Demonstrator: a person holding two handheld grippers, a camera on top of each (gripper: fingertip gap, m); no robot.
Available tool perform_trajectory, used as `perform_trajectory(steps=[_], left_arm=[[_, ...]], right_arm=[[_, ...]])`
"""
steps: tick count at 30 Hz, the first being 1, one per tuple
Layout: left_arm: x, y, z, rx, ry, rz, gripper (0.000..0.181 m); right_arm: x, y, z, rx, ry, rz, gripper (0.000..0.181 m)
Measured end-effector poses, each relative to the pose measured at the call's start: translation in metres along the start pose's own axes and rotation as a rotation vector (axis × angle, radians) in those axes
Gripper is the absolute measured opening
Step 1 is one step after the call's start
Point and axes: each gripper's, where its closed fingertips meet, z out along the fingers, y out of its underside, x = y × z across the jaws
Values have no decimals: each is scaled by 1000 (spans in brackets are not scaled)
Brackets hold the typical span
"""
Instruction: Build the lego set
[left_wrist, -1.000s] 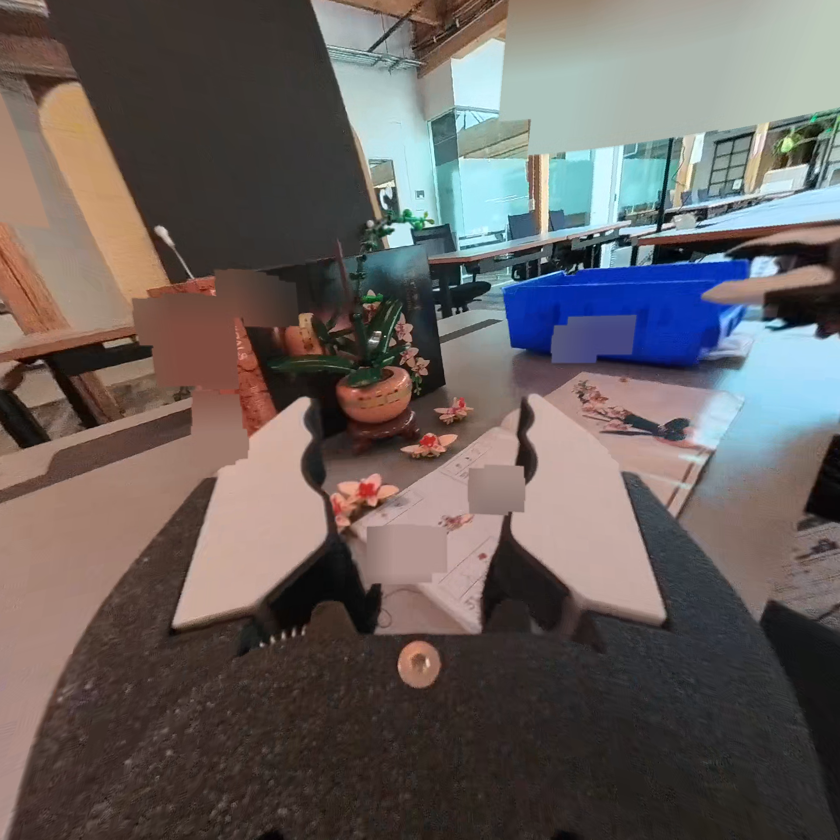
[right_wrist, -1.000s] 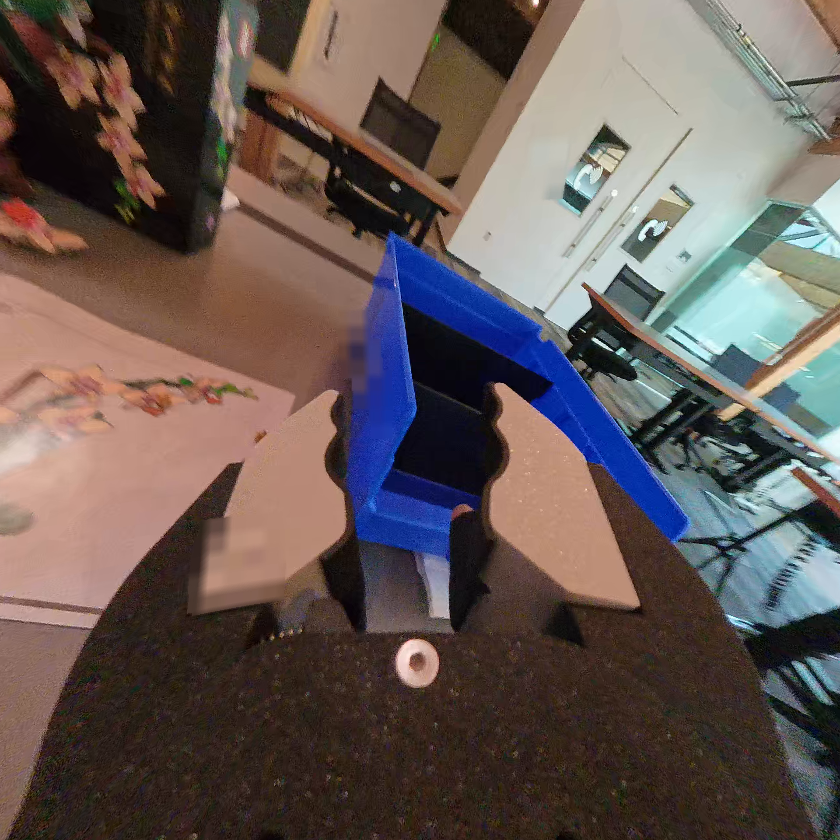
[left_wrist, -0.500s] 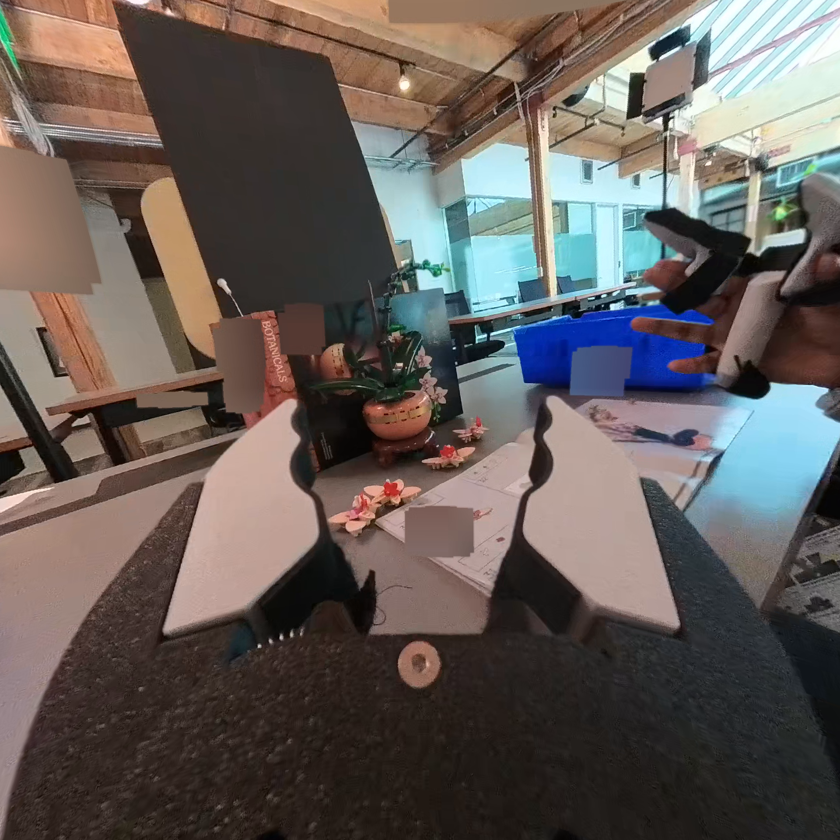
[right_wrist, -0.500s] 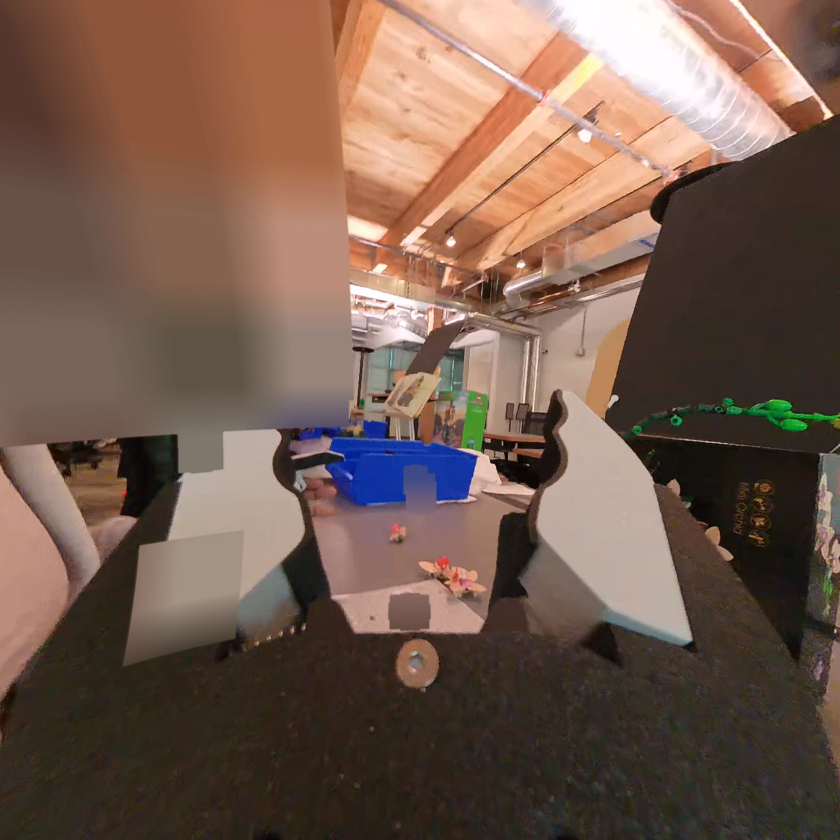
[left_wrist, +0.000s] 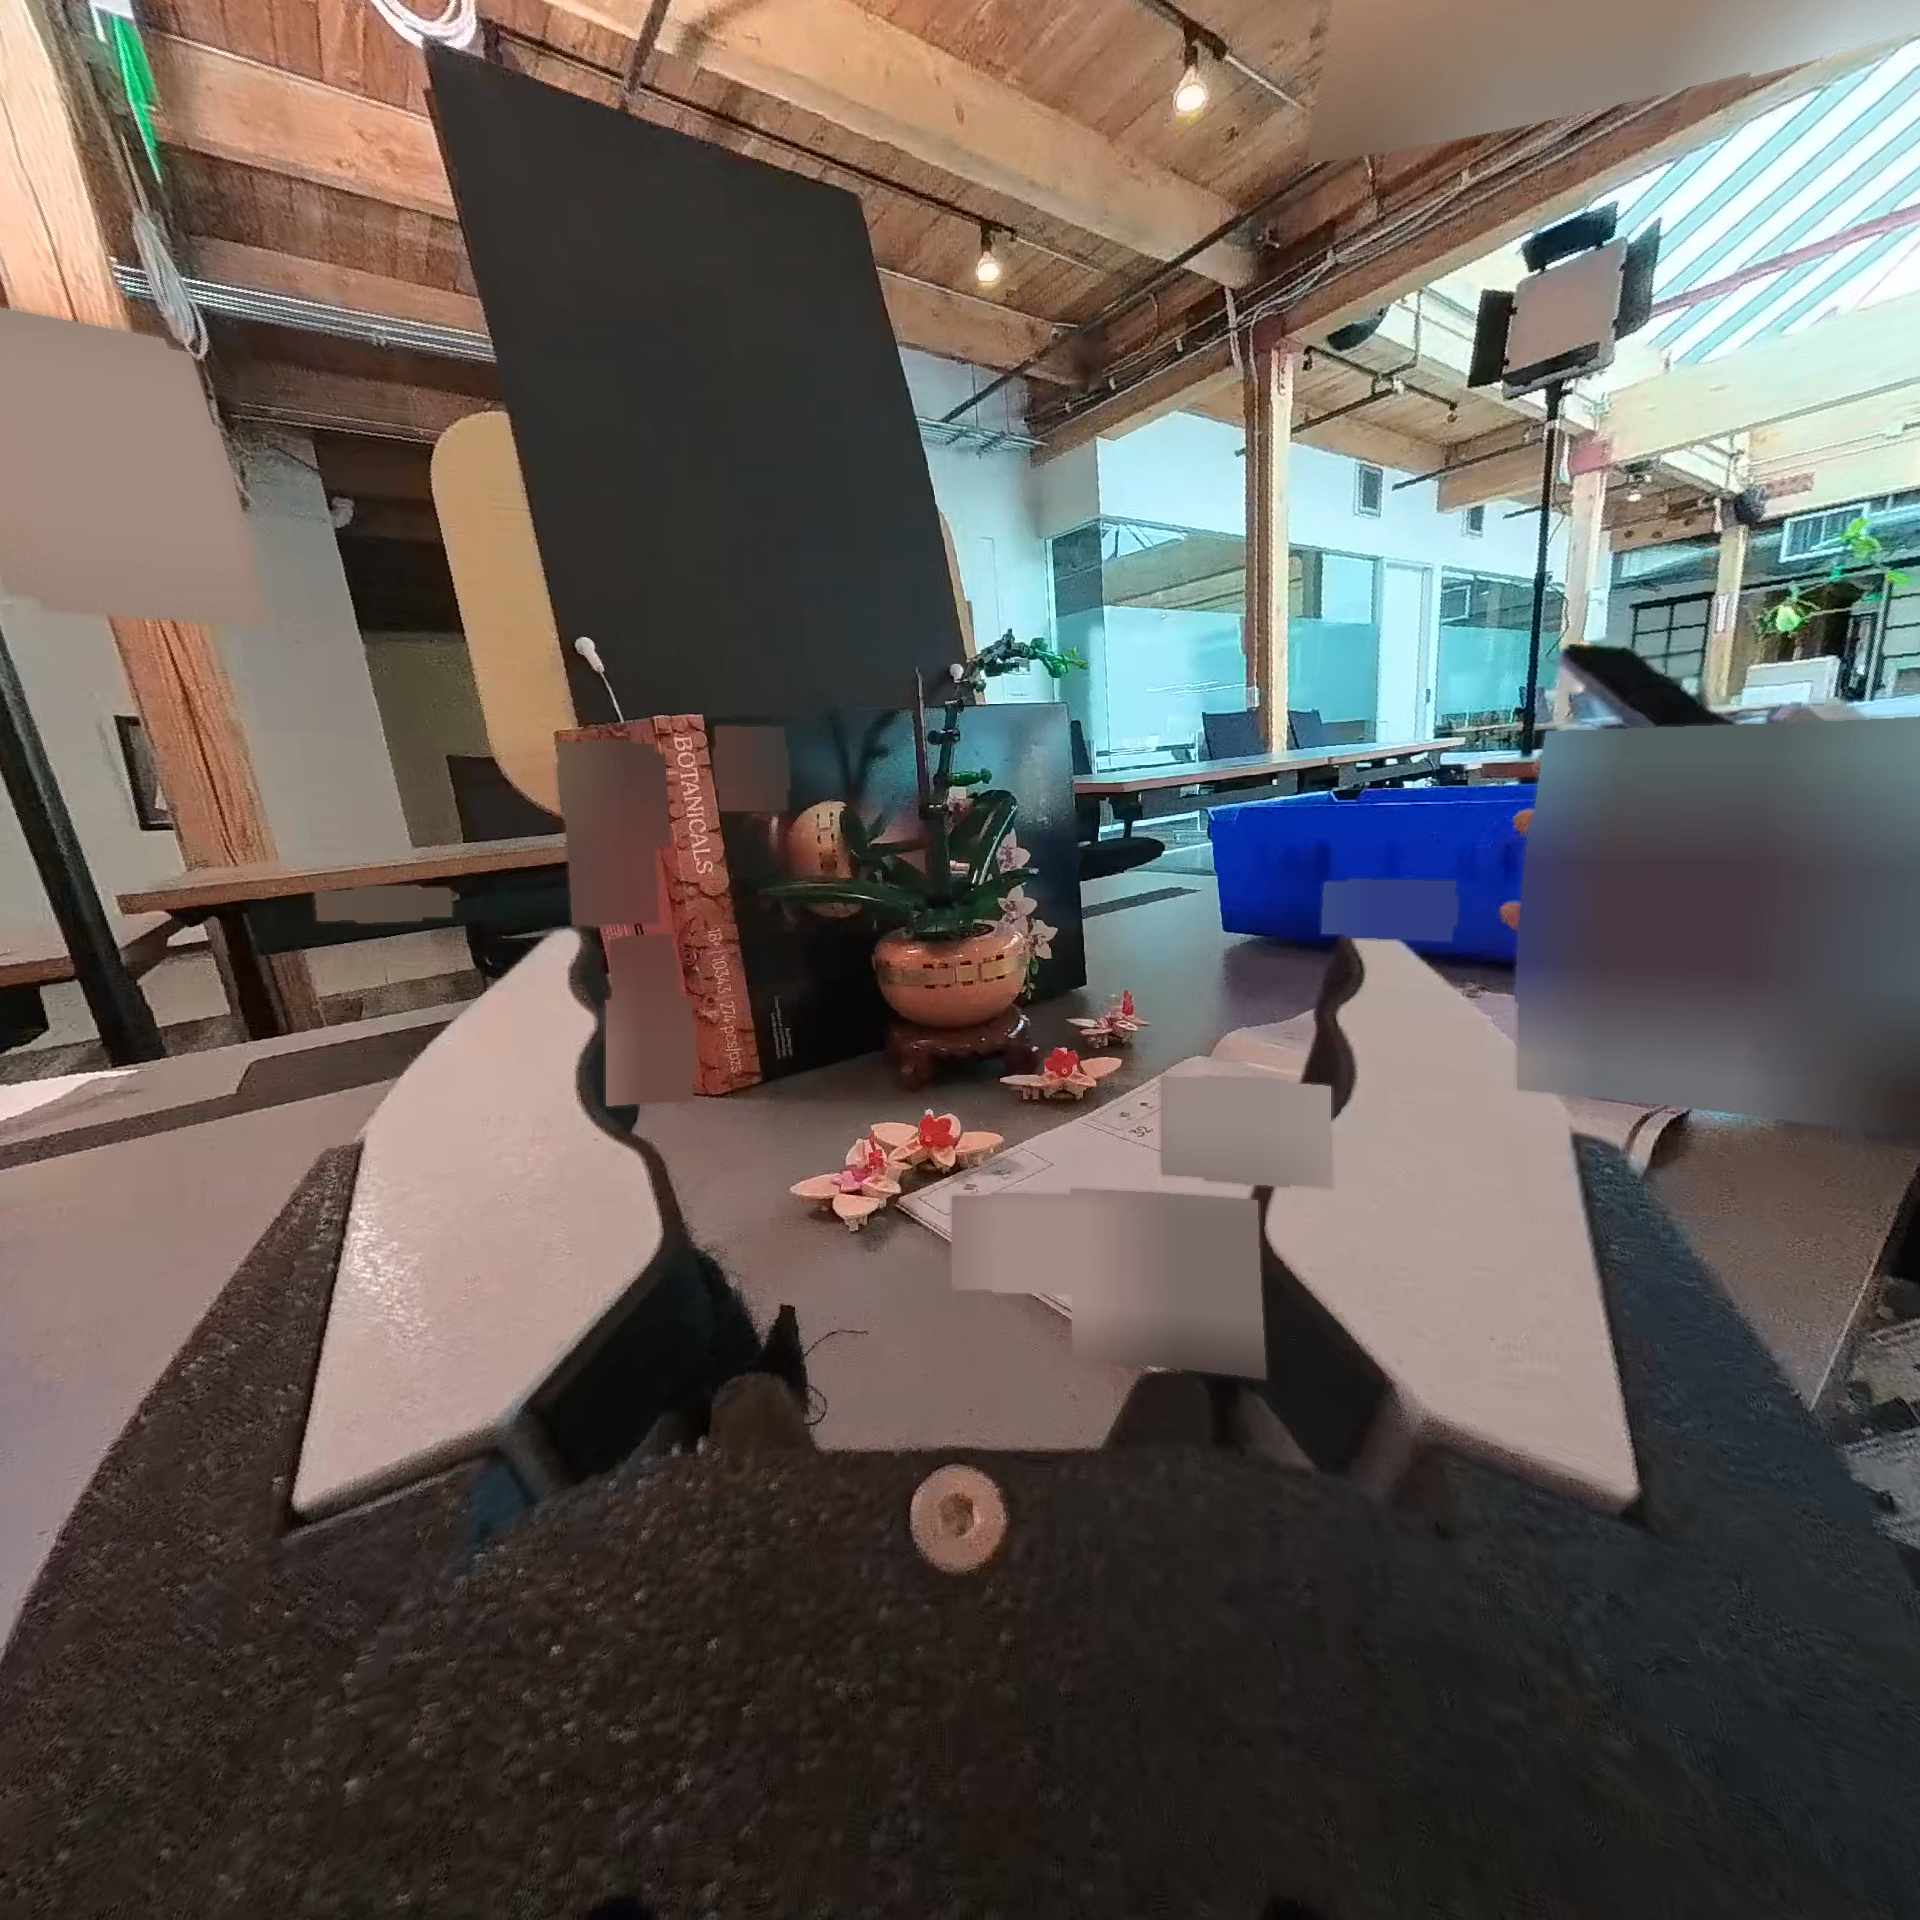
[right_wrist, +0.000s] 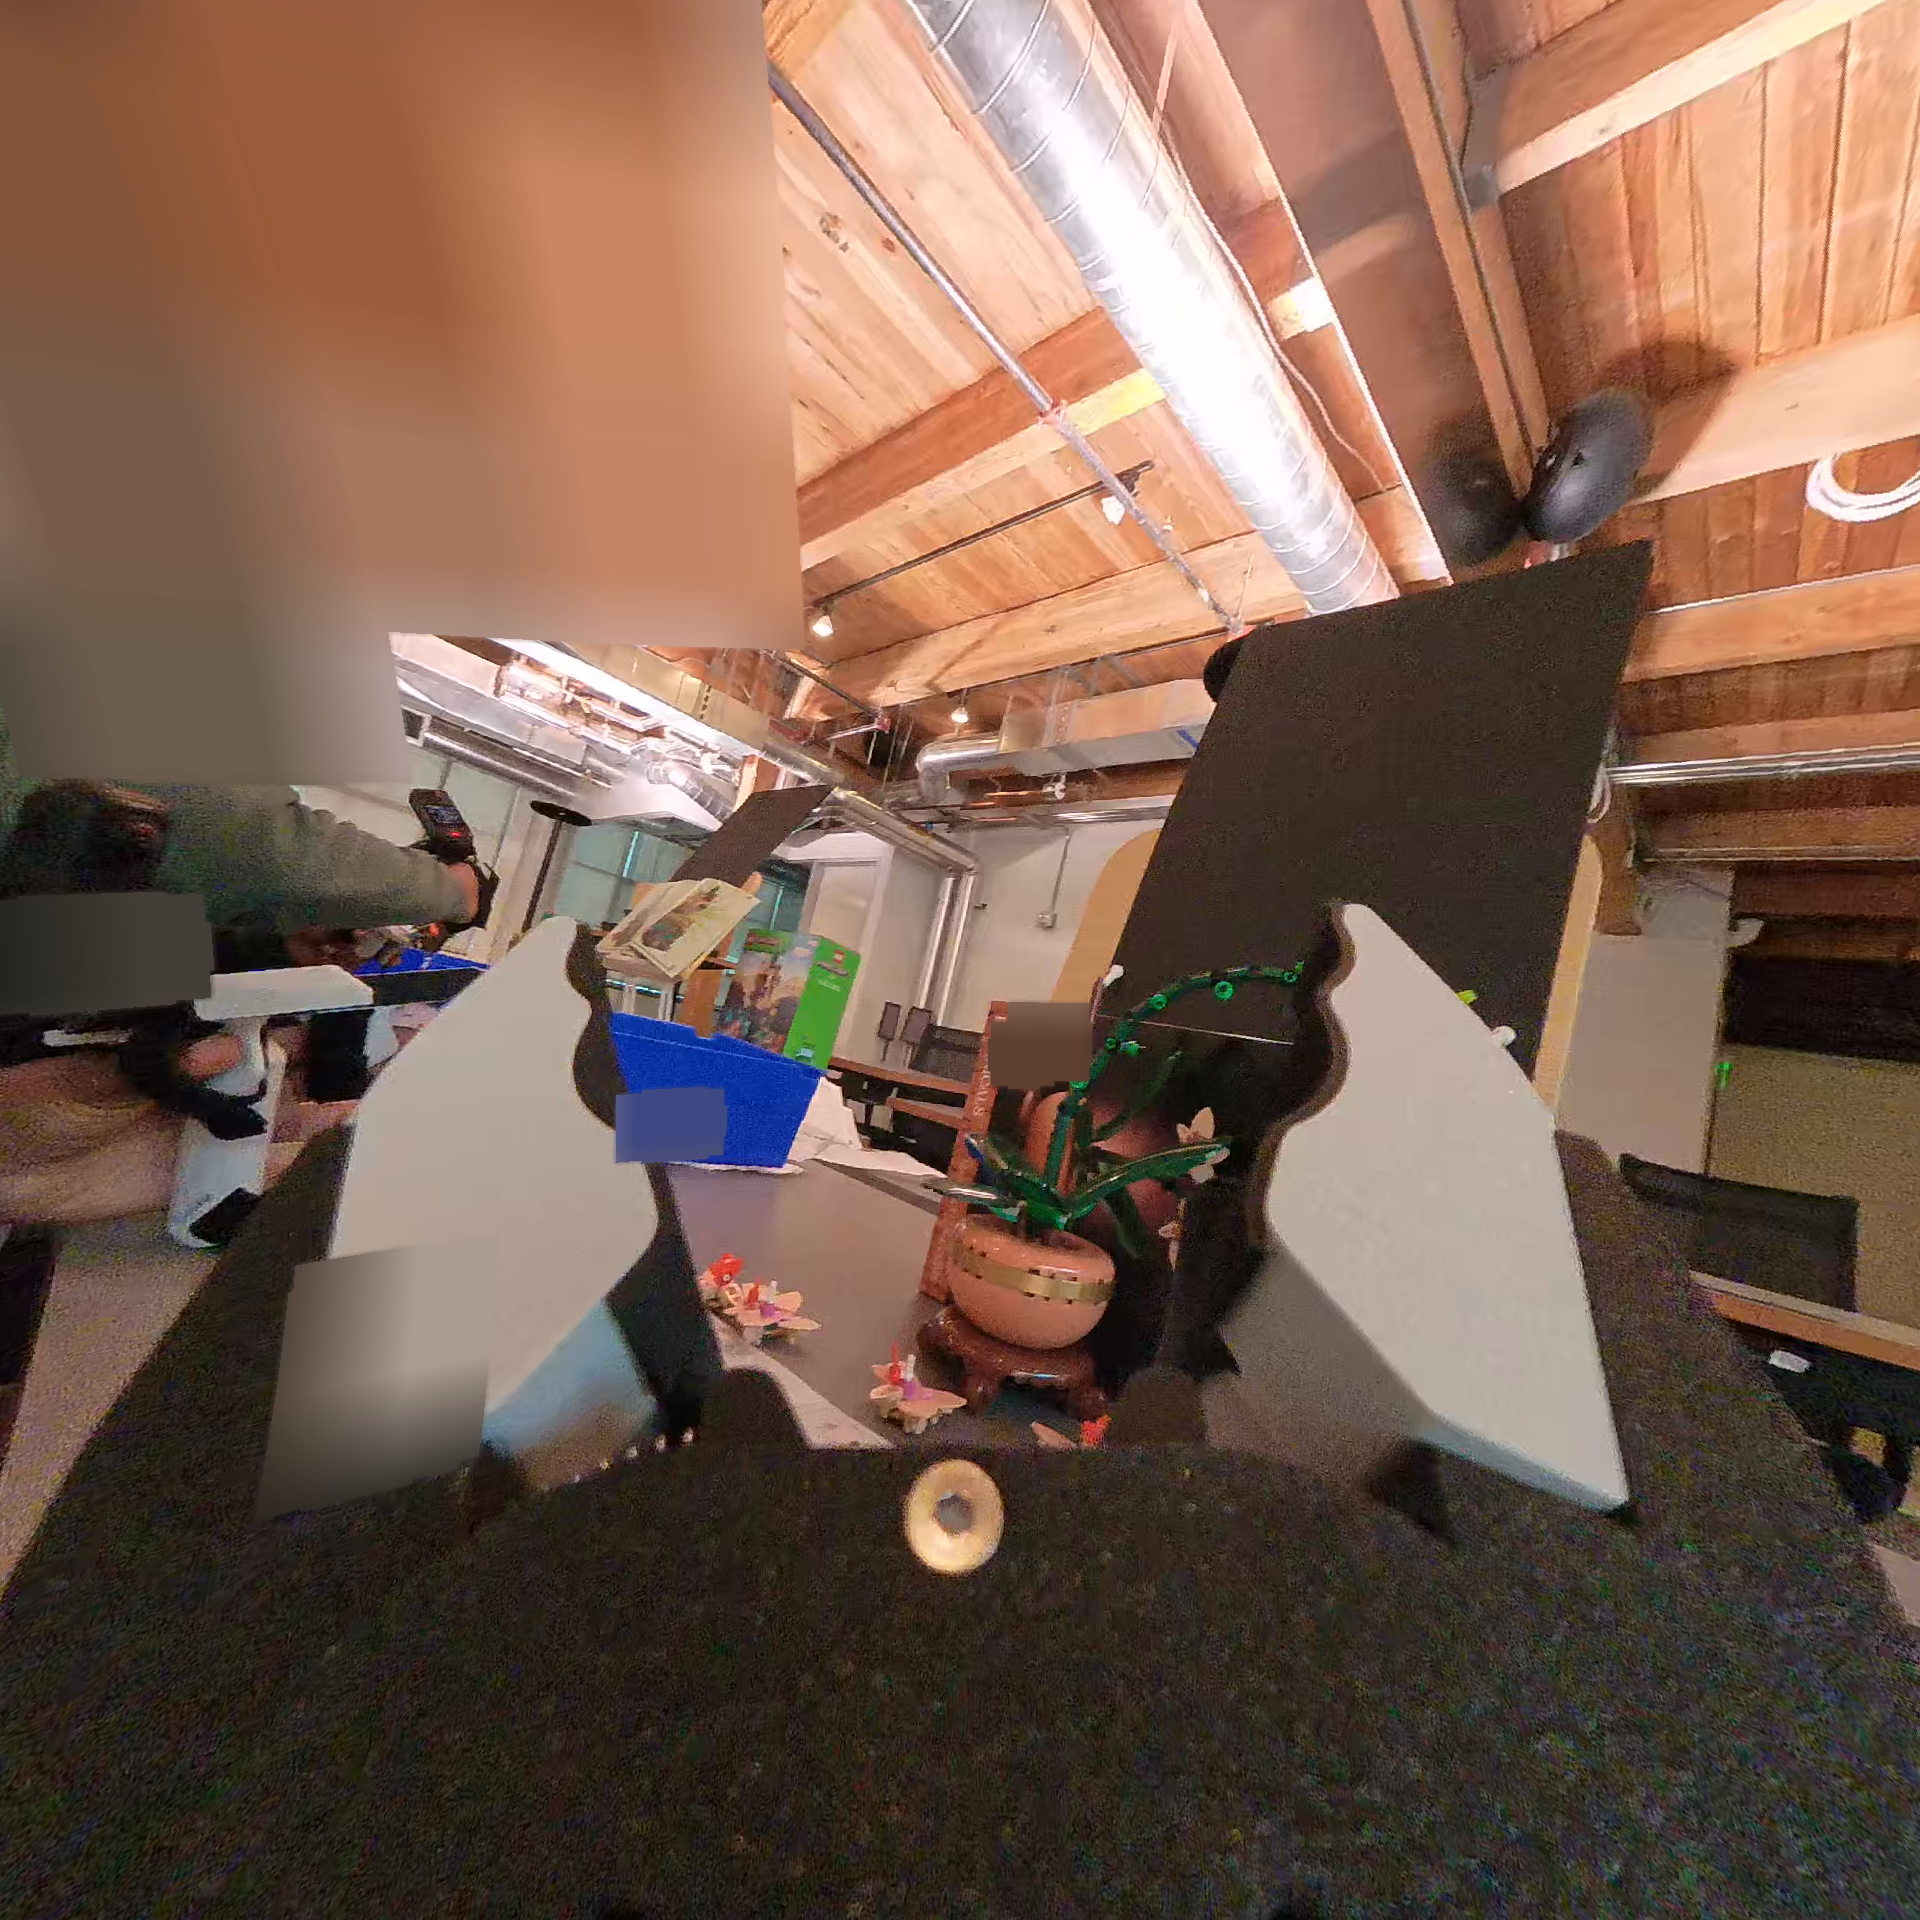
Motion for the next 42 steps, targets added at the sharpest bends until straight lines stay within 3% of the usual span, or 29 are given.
perform_trajectory(steps=[3,6,9,12,14,16,17,19,21,23,28,33,38,42], left_arm=[[3,1,-1,-22,0,31,117],[-22,-1,-7,-129,-86,227,91],[-107,-16,-33,-289,-375,437,82],[-203,-5,-66,-542,-552,444,73],[-250,25,-74,-724,-541,302,66],[-279,43,-68,-749,-548,210,55],[-290,54,-67,-792,-537,247,48],[-284,73,-56,-824,-419,312,28],[-285,79,-58,-848,-482,490,7],[-278,76,-61,-877,-502,776,12],[-244,84,-62,-943,-409,1064,10],[-235,108,-79,-1047,-365,989,6],[-241,96,-73,-968,-425,873,4],[-248,84,-76,-905,-485,742,6]], right_arm=[[3,-9,-4,30,31,-22,119],[-6,-29,-3,54,14,-107,115],[-18,-42,-1,37,-32,-200,113],[-19,-45,-5,32,-25,-218,110],[-16,-44,-7,45,-8,-179,109],[-13,-41,-7,49,-1,-138,109],[-12,-39,-6,45,3,-138,108],[-12,-37,-5,25,10,-173,107],[-12,-35,-4,-1,23,-217,104],[-9,-31,-2,-33,34,-246,103],[-1,-20,4,-80,47,-279,102],[4,-19,12,-71,62,-278,102],[3,-25,20,-39,51,-281,101],[-1,-8,20,-115,27,-335,99]])
